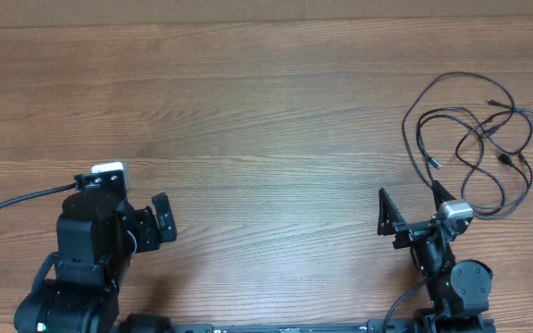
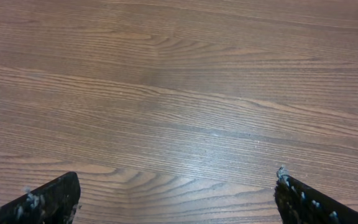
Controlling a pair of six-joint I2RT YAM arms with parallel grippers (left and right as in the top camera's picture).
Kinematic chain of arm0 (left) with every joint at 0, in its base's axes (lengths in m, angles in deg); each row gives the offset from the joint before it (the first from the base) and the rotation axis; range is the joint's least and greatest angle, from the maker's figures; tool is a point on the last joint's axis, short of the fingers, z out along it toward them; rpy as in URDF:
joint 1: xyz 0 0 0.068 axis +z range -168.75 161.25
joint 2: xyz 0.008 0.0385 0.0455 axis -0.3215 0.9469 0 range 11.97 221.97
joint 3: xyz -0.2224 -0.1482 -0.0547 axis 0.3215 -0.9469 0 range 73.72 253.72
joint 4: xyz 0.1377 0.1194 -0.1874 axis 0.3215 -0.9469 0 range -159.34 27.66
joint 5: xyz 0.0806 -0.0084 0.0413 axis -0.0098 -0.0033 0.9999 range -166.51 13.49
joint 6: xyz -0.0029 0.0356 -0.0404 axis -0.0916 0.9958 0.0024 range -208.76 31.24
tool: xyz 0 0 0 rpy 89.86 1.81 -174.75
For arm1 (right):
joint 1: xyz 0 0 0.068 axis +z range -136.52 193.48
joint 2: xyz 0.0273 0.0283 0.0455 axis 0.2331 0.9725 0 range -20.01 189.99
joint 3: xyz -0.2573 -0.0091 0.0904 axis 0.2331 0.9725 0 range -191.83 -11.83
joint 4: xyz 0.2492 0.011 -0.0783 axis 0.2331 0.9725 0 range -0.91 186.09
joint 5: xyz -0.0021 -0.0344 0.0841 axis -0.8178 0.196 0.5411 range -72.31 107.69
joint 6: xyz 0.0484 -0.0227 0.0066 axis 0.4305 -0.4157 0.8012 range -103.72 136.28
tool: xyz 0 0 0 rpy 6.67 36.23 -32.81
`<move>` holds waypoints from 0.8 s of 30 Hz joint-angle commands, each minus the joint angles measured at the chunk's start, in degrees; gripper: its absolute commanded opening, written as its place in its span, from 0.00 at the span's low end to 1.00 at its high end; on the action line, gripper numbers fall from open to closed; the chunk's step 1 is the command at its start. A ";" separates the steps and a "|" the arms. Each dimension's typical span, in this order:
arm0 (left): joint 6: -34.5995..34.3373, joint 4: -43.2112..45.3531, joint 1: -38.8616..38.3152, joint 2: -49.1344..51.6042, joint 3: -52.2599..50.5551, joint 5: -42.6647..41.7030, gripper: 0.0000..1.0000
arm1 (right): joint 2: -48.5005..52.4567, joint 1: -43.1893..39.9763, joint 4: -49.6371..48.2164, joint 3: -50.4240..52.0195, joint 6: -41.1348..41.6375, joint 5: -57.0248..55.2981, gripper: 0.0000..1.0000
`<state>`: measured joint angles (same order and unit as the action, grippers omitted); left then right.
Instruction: Untangle cables
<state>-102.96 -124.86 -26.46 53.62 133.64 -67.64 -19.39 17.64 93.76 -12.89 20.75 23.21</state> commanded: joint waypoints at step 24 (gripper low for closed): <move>0.46 10.58 1.31 -9.77 -12.33 -0.68 1.00 | -0.46 0.33 -0.24 0.61 0.17 -0.74 1.00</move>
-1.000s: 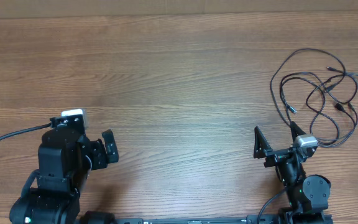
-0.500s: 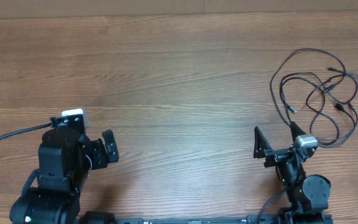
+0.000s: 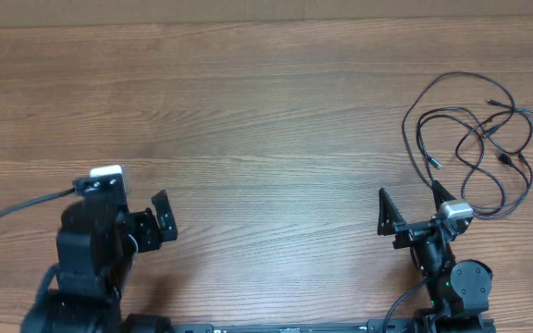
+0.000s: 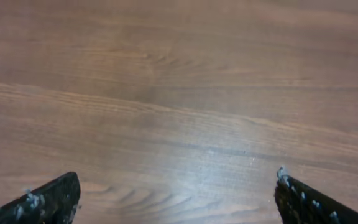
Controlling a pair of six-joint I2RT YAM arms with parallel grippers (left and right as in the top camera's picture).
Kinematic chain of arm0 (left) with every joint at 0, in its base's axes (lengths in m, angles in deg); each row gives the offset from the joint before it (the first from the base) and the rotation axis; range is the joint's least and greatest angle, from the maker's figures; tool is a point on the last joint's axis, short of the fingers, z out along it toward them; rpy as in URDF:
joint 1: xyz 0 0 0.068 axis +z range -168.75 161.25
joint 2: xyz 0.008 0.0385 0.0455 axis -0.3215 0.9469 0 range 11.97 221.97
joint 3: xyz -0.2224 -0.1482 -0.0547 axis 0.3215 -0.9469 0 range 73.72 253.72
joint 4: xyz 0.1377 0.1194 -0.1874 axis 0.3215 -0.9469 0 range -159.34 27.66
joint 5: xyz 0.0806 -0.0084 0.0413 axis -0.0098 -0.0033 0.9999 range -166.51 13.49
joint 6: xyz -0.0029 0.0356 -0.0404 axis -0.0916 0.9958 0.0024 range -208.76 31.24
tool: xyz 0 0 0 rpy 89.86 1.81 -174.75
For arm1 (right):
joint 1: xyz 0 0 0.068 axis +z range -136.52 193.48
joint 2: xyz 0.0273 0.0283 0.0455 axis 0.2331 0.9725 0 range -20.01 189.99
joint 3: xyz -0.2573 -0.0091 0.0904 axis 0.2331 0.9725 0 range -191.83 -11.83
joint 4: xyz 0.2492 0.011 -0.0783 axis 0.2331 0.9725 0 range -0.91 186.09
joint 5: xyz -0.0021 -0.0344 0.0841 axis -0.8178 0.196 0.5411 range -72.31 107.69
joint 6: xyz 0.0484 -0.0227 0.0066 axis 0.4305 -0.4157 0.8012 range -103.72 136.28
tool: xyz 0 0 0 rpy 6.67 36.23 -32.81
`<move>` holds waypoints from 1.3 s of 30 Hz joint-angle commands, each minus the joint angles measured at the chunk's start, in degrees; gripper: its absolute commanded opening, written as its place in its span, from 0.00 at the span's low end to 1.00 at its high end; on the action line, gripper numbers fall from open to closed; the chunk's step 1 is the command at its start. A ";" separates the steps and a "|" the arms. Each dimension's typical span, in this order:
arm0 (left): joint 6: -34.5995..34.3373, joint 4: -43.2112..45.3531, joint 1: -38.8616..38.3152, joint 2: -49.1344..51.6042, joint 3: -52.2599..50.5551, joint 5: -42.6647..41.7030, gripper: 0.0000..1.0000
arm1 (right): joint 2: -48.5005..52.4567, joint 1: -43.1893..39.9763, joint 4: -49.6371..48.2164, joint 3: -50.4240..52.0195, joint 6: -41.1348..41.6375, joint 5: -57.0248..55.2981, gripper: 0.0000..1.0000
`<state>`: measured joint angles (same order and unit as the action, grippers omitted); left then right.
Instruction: Untangle cables
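A loose tangle of thin black cables (image 3: 485,131) lies at the right of the wooden table (image 3: 266,111), its plug ends spread toward the right edge. My right gripper (image 3: 413,203) sits just below and left of the tangle, jaws apart, touching no cable. My left gripper (image 3: 130,202) is at the near left, far from the cables. The left wrist view is blurred; there the left gripper (image 4: 176,177) is open wide, with only bare wood between the black fingertips (image 4: 55,193).
A thick black lead (image 3: 17,205) runs off the left arm toward the table's left edge. The far table edge (image 3: 266,20) crosses the top of the overhead view.
My left arm has shifted slightly, and its wrist view is now blurred with the wood grain displaced. The cables and the right arm are where they were.
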<state>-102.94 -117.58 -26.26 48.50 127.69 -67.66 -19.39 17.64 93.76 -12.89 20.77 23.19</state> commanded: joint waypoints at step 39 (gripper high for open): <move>12.52 55.84 5.73 -36.37 -53.72 -10.60 1.00 | -0.46 0.33 -0.24 0.61 0.15 -0.70 1.00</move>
<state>-94.02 -58.22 -20.95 12.72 74.23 -76.60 -19.39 17.64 93.78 -12.89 20.77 23.19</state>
